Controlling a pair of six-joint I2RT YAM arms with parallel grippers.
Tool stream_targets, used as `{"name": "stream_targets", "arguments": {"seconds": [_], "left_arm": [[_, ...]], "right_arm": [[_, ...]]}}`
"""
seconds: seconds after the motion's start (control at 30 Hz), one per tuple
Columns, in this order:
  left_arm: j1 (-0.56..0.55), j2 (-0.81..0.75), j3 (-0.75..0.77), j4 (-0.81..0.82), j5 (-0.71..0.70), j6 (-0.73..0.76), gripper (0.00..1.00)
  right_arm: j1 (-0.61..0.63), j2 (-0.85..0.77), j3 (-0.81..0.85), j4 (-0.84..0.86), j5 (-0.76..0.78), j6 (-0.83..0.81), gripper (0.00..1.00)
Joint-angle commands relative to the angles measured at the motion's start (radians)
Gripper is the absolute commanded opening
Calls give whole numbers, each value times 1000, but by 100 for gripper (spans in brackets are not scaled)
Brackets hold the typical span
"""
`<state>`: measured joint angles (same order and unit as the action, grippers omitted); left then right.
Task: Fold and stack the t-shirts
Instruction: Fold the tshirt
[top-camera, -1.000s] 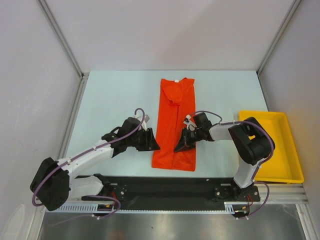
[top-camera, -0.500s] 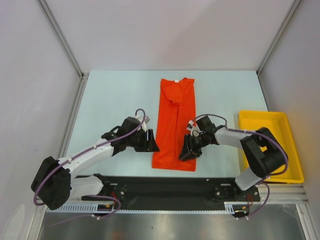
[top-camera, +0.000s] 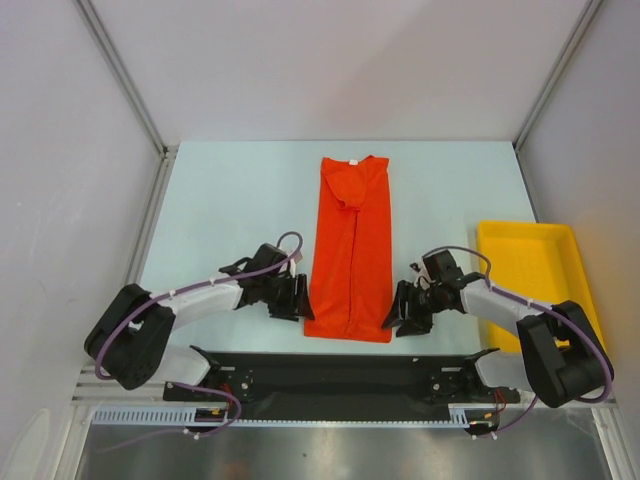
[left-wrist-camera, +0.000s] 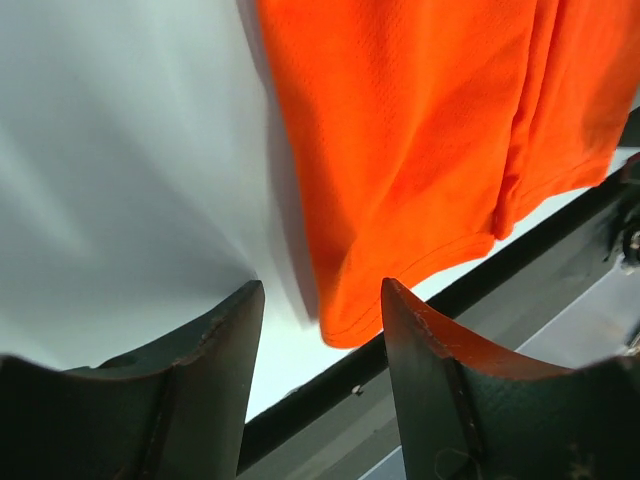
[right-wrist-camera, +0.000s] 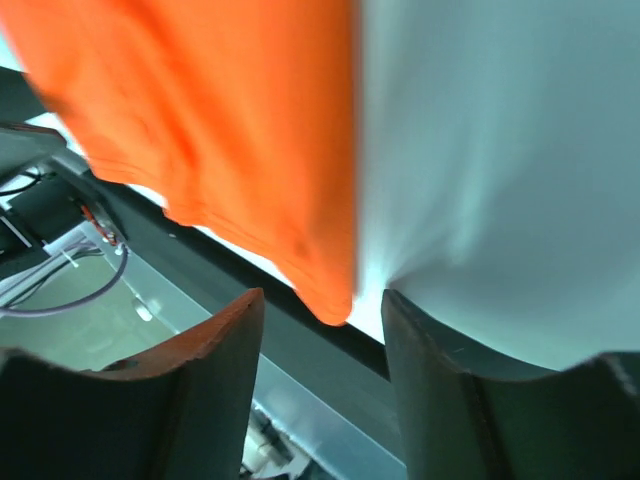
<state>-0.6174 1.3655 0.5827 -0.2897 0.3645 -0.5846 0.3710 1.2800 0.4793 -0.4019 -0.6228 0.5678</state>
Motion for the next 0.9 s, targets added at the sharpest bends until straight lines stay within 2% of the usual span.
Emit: {"name": "stream_targets", "arguments": {"seconds": [0.0,0.13,0.3,0.5,0.7,0.8,0.87], "left_arm": [[7,49,-27,70,48,-18,56],[5,41,-90,158,86,-69,52],[7,32,-107,126,83,-90,44],[7,-43,-136,64,63,-98,46],[7,-26,-179,119,99,-127,45],[7,-28,-188,136,106,-127,40],[7,-40,-185,138,109,-121,25]], "right_arm": [[-3,-10,-37,40,17,44,55],[-1,-1,-85,121,2,70,50],[8,38,-117,167,-18,76,42],[16,25,-134,189,-14,92,42],[20,33,-160,202,-14,99,42],[20,35,-166,221,-14,106,40],[22,39,-160,221,-17,104,32]]}}
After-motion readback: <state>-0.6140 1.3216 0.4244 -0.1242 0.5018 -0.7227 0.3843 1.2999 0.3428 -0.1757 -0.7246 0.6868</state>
